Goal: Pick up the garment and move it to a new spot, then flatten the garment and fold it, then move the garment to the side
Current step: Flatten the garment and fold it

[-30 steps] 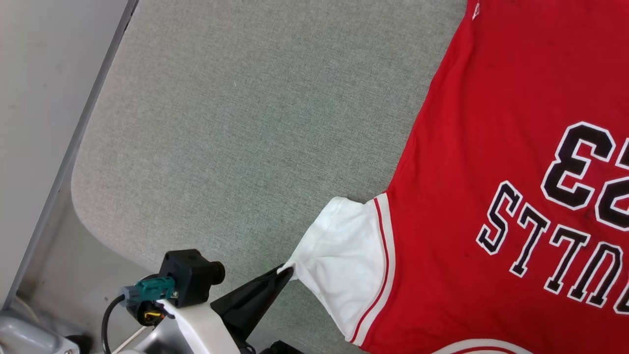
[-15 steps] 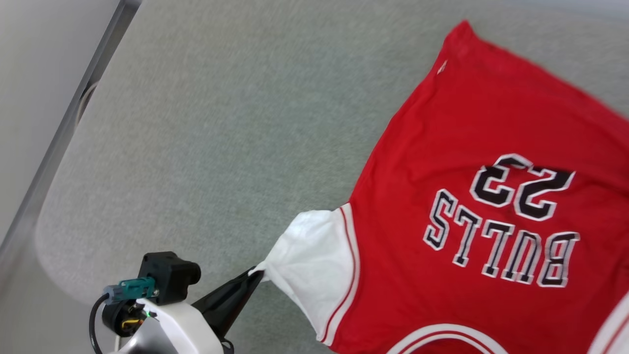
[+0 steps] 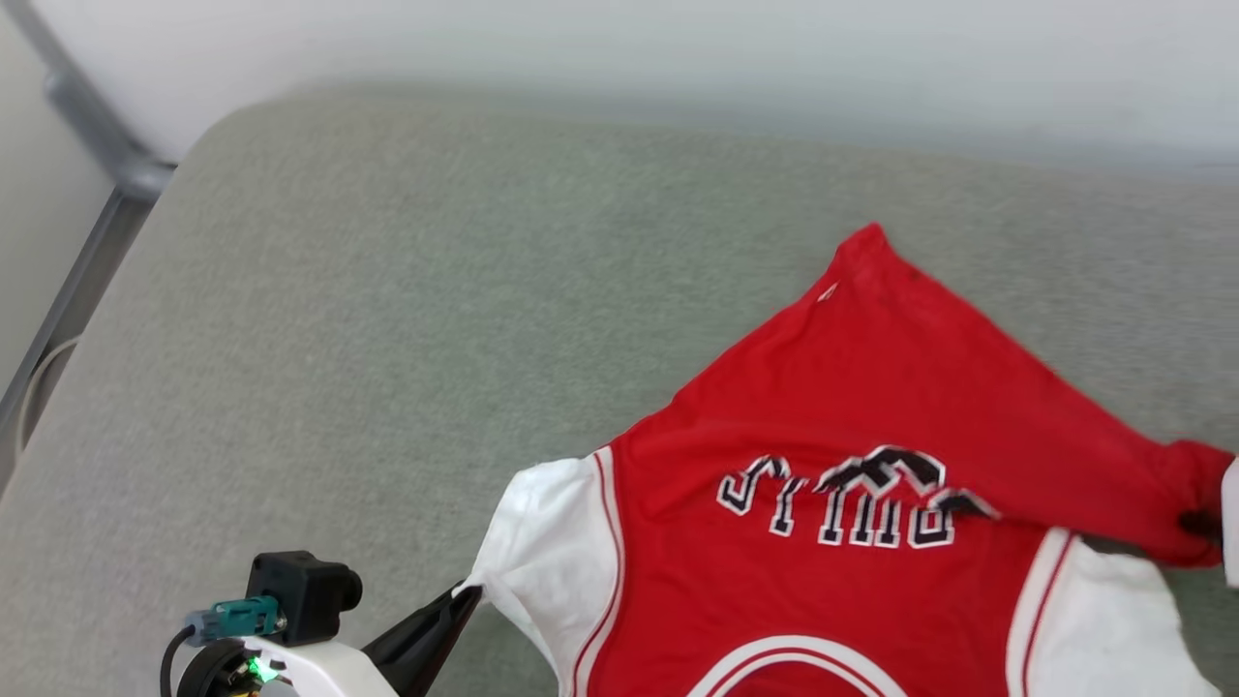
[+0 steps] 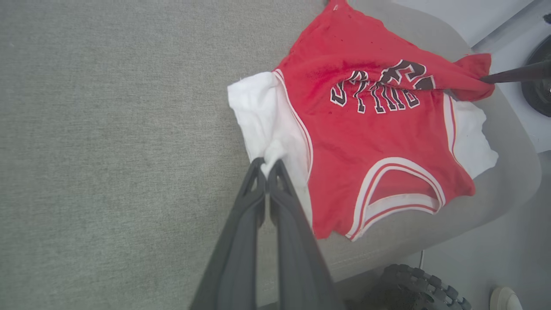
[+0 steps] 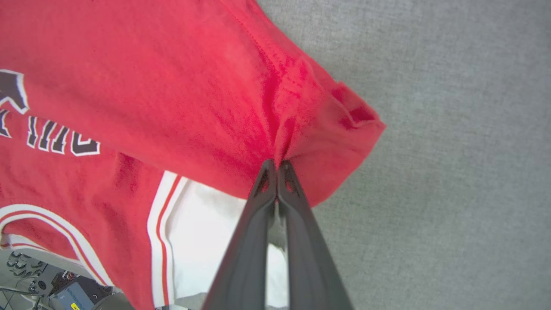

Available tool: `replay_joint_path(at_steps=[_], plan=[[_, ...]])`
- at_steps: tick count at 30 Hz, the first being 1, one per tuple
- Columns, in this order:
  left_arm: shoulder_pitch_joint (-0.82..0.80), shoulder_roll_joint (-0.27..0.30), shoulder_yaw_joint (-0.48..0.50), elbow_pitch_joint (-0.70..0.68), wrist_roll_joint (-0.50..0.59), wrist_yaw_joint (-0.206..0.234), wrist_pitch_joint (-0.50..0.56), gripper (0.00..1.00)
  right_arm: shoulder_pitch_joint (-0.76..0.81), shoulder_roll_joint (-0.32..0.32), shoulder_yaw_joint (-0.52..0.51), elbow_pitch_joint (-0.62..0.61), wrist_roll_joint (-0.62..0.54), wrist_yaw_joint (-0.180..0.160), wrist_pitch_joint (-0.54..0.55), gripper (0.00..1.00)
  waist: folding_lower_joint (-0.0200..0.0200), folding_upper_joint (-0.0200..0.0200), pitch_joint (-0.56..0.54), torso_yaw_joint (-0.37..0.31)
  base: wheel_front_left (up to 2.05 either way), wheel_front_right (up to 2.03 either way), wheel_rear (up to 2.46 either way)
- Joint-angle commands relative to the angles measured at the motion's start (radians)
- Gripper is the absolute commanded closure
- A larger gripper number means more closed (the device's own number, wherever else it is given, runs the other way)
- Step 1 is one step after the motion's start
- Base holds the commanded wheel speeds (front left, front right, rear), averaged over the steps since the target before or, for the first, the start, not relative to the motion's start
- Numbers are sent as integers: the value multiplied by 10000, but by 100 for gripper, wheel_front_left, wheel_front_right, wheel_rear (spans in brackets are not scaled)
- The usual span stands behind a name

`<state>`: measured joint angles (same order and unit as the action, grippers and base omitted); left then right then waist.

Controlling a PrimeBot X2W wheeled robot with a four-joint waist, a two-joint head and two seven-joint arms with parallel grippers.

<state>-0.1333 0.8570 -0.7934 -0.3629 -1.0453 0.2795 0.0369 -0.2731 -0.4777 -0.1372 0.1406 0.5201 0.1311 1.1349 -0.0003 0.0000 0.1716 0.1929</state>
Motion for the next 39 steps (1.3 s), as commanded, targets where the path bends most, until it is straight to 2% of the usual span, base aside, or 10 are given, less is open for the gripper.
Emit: replay_joint_path(at_steps=[1,5,11,18,19,20,24,29,31,39], plan=[[68,-40,61,29,-49,60,-74,100,337,-4,32,-178,27,-7,-90,100,3,0,-387,-404,0,0,0],[111,-160,82,68,-127,106,-151,100,1262,-54,0,-677,28,-7,-201,100,3,0,-656,-652,0,0,0],[210,-324,61,191,-116,216,-261,100,2728,451,-454,-1174,207,-7,-351,100,3,0,-919,-840,0,0,0],[160,-541,-10,307,-72,137,-388,100,3743,789,-591,-1027,79,-7,-808,100,3,0,-904,-842,0,0,0],[124,-558,-14,323,-50,121,-403,100,3714,821,-573,-1043,105,-7,-905,47,3,0,-866,-830,0,0,0],[89,-580,-17,330,-48,121,-404,100,3626,850,-572,-1062,167,-7,-977,0,3,0,-830,-816,0,0,0],[-20,-619,-40,314,-2,25,-399,100,3107,545,-399,-1386,390,-7,-1130,0,3,0,-674,-710,0,0,0],[-214,-566,-41,128,128,1,-340,100,2102,89,-126,-2205,960,-7,-769,0,3,0,-329,-437,0,0,0],[-448,-602,-71,-121,317,-17,-282,100,935,-113,172,-2775,1139,-7,-286,0,3,0,93,-78,0,0,0],[-1044,-838,-249,-457,669,-183,-89,100,-1399,-94,974,-2183,450,-7,541,0,3,0,1255,1021,0,0,0]])
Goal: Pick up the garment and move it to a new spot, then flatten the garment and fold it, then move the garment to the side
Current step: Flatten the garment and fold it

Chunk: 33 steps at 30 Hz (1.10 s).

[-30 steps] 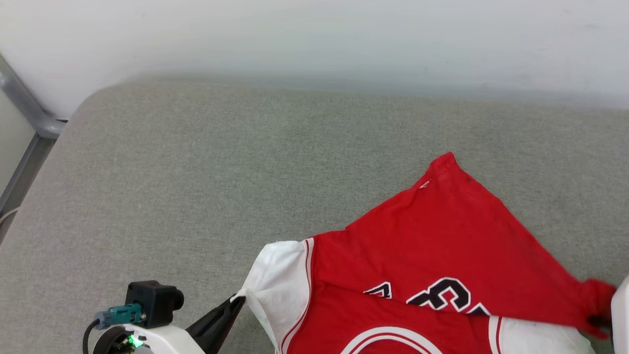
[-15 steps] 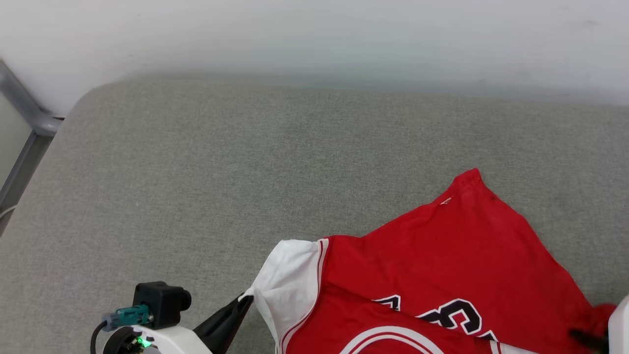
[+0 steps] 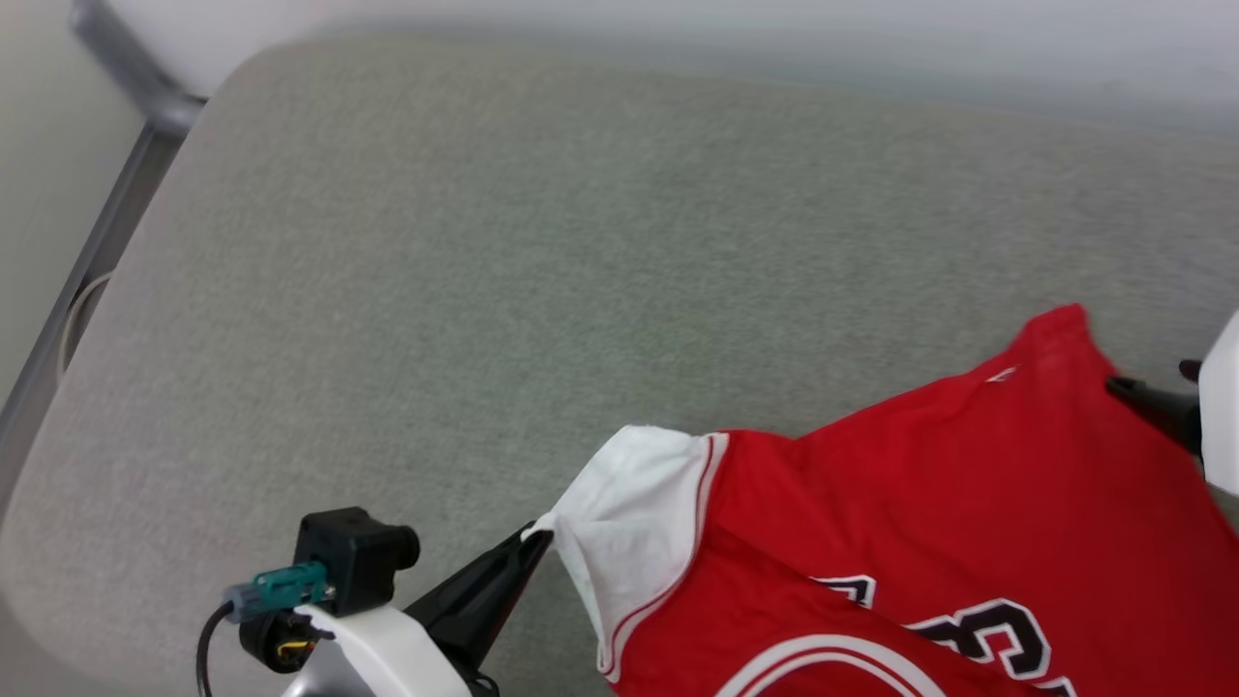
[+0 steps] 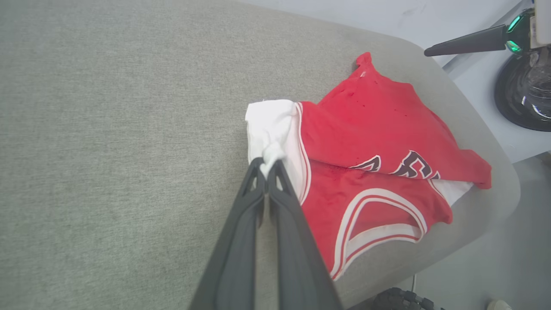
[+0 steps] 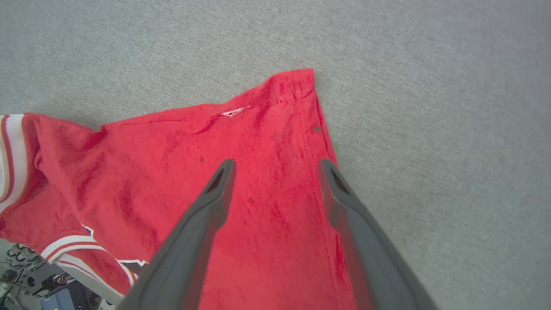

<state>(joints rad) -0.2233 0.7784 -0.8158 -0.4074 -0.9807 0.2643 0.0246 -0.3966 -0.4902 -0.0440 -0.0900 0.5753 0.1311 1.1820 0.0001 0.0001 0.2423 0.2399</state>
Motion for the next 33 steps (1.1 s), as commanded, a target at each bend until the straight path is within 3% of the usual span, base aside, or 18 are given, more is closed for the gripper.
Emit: replay_joint_path(at_steps=[1,11,20,21,22,23,33], plan=[[-201,-103,-37,14,51,-66,32,100,-383,35,116,303,-289,-7,115,0,-1,-1,673,692,0,0,0],[-580,-598,-259,429,86,-474,0,100,-1363,-48,85,2090,-1504,-7,-32,0,-1,-1,1577,1714,0,0,0],[-749,-799,-335,716,106,-664,-15,100,-1137,-227,592,3326,-1661,-7,-188,0,-1,-1,1687,1949,0,0,0],[-753,-793,-339,724,106,-661,-5,100,-1101,-240,621,3399,-1660,-7,-190,54,-1,-1,1678,1948,0,0,0],[-752,-784,-341,729,100,-655,9,100,-1087,-250,608,3455,-1664,-7,-263,94,-1,-1,1663,1943,0,0,0],[-747,-770,-332,729,82,-647,17,100,-1095,-240,570,3512,-1686,-7,-338,100,-1,-1,1645,1931,0,0,0],[-615,-524,-122,774,9,-467,-87,100,-1674,-58,444,3690,-1545,-7,-1842,100,-1,-1,990,1460,0,0,0]])
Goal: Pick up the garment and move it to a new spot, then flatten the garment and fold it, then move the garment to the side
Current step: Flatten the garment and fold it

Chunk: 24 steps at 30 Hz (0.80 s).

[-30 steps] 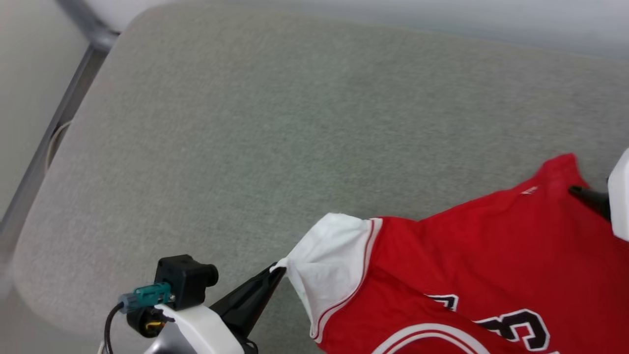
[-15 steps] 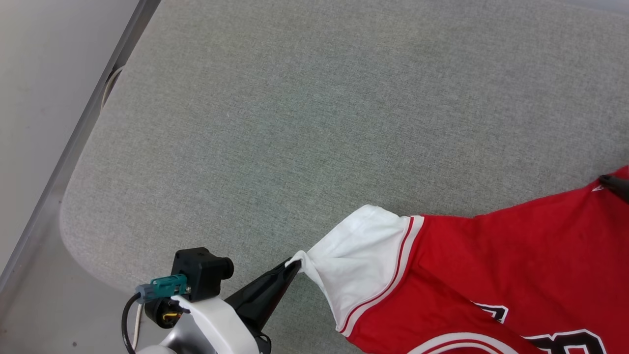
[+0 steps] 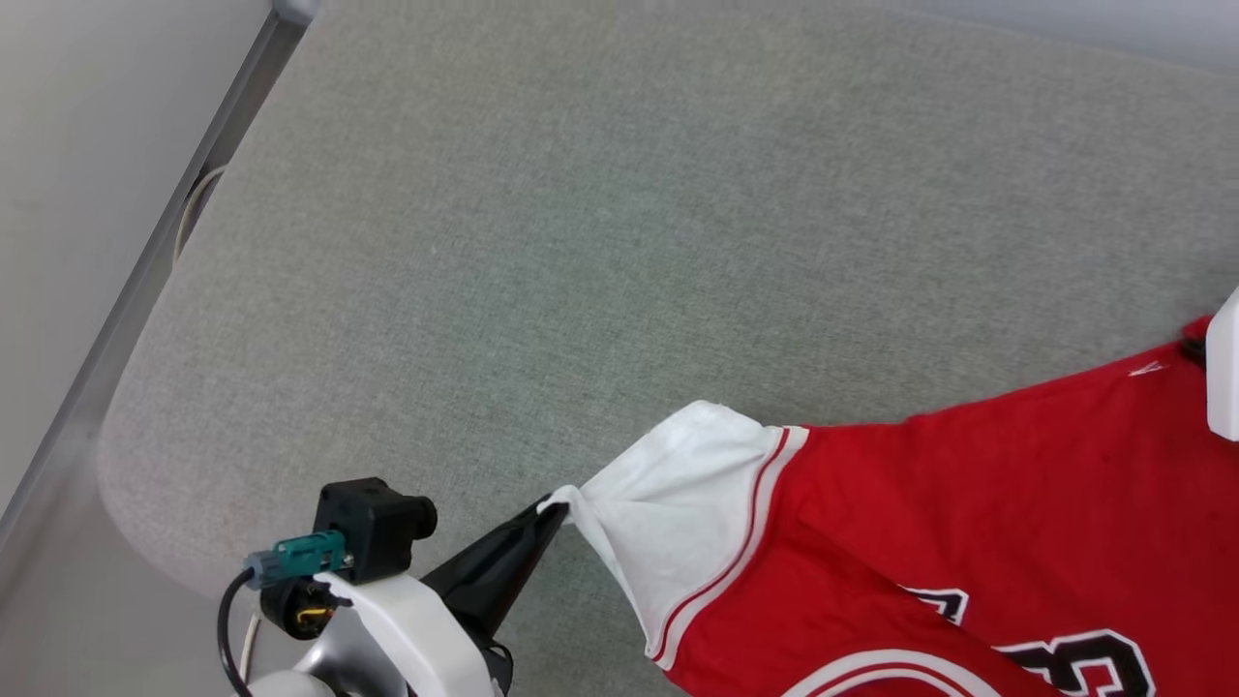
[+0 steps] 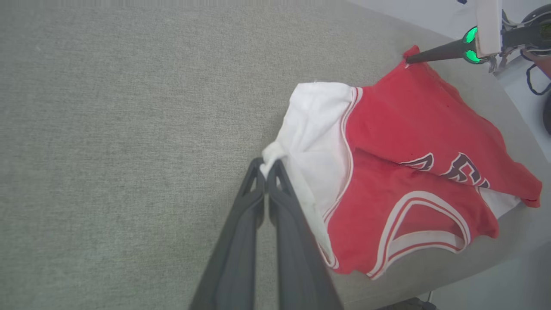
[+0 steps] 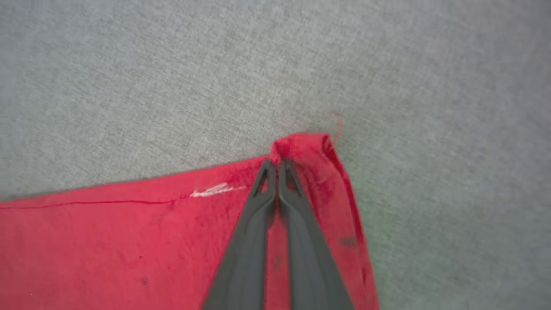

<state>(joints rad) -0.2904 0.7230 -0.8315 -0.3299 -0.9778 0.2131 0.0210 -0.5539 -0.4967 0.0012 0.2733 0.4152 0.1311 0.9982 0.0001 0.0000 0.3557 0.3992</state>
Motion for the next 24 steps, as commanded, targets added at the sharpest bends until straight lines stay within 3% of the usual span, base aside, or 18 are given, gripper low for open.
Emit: replay_joint_path(at_steps=[1,10,13,24], plan=[[79,69,64,12,-10,64,-69,100,-187,17,-52,67,46,-7,-211,100,-1,0,-256,-211,0,0,0],[64,569,556,-111,-15,329,-253,100,-457,123,48,-19,502,-7,-1722,100,-1,0,-1518,-1150,0,0,0],[-123,1021,981,-346,131,553,-416,100,-671,181,187,-382,751,-7,-2308,100,-1,0,-2086,-1794,0,0,0],[-1137,1950,2500,-1240,388,1126,-790,100,-1111,195,163,-2048,1118,-7,-3302,100,-1,0,-2843,-2890,0,0,0]])
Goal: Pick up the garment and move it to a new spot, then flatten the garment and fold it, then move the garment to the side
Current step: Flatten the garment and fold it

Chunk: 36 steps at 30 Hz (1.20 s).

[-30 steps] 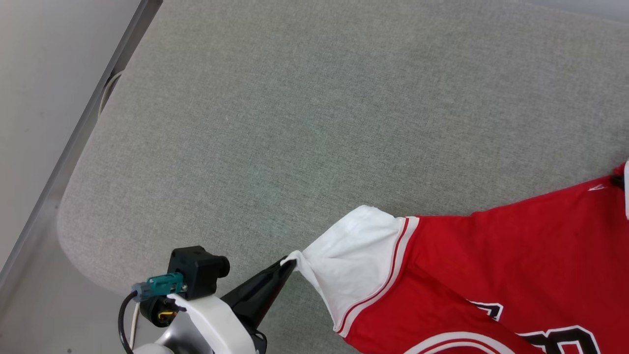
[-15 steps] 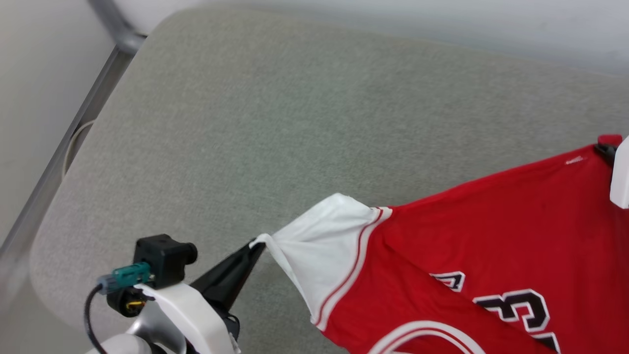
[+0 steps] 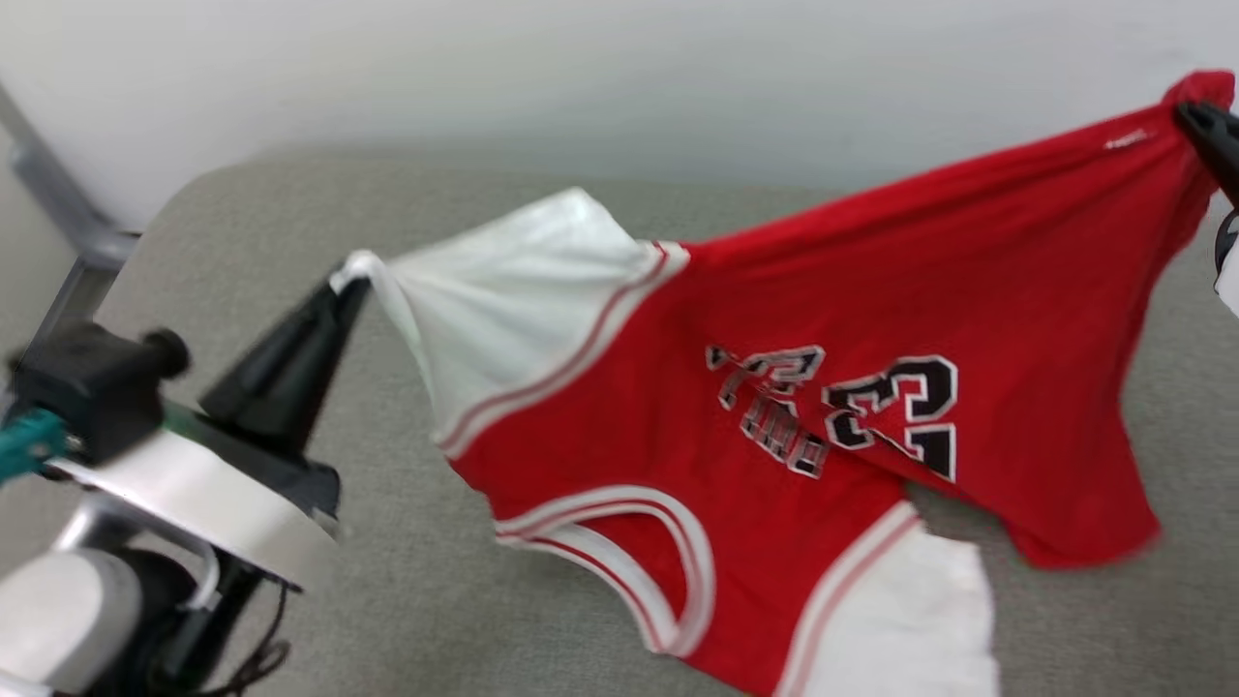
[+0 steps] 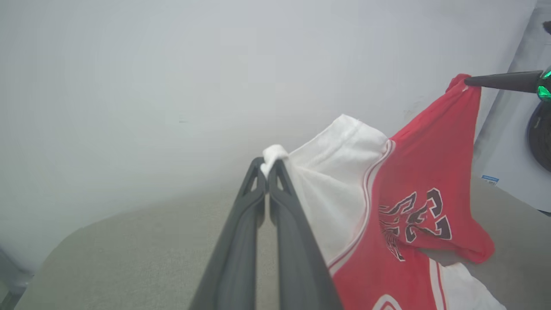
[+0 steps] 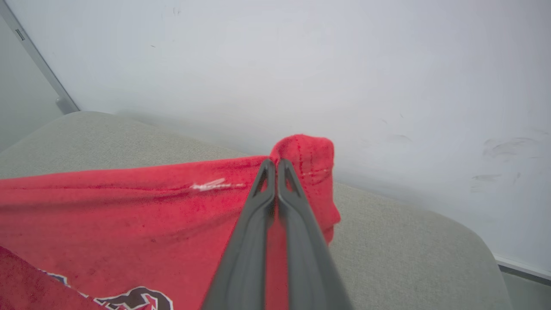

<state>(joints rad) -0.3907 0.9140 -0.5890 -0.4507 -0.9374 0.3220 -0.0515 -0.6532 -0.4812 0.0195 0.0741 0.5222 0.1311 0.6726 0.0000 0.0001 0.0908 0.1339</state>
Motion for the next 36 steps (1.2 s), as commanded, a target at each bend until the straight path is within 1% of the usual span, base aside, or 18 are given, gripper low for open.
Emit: replay_joint_path(at_steps=[1,7,14,23,26,29,33,36], plan=[[-259,111,244,-67,-20,83,-107,100,-141,72,-51,-214,42,-7,-78,100,0,-1,-227,-323,0,0,0],[-955,344,1040,-92,-16,290,-277,100,-251,422,-251,-923,29,-7,-144,100,0,-1,-399,-795,0,0,0],[-2011,626,1677,221,234,349,-264,100,-274,797,-478,-1627,-127,-8,-150,100,0,-1,-306,-1172,0,0,0],[-3392,696,1943,560,635,121,-156,100,-412,1239,-764,-2433,-265,-8,-101,100,0,-1,257,-1427,0,0,0],[-3974,822,2014,823,742,-99,-37,100,-661,1338,-947,-2677,-375,-8,-69,100,0,-1,705,-1482,0,0,0],[-4709,948,2025,1180,838,-493,154,100,-1084,1363,-1093,-2790,-543,-9,-94,100,0,-1,1312,-1500,0,0,0],[-6023,1115,2002,1934,1049,-1207,516,100,-2032,1392,-1249,-2615,-788,-9,-164,100,0,-1,2318,-1510,0,0,0],[-7259,1164,1931,2798,1279,-1849,818,100,-2941,1287,-1187,-2219,-1112,-11,-314,100,0,-1,3125,-1521,0,0,0]])
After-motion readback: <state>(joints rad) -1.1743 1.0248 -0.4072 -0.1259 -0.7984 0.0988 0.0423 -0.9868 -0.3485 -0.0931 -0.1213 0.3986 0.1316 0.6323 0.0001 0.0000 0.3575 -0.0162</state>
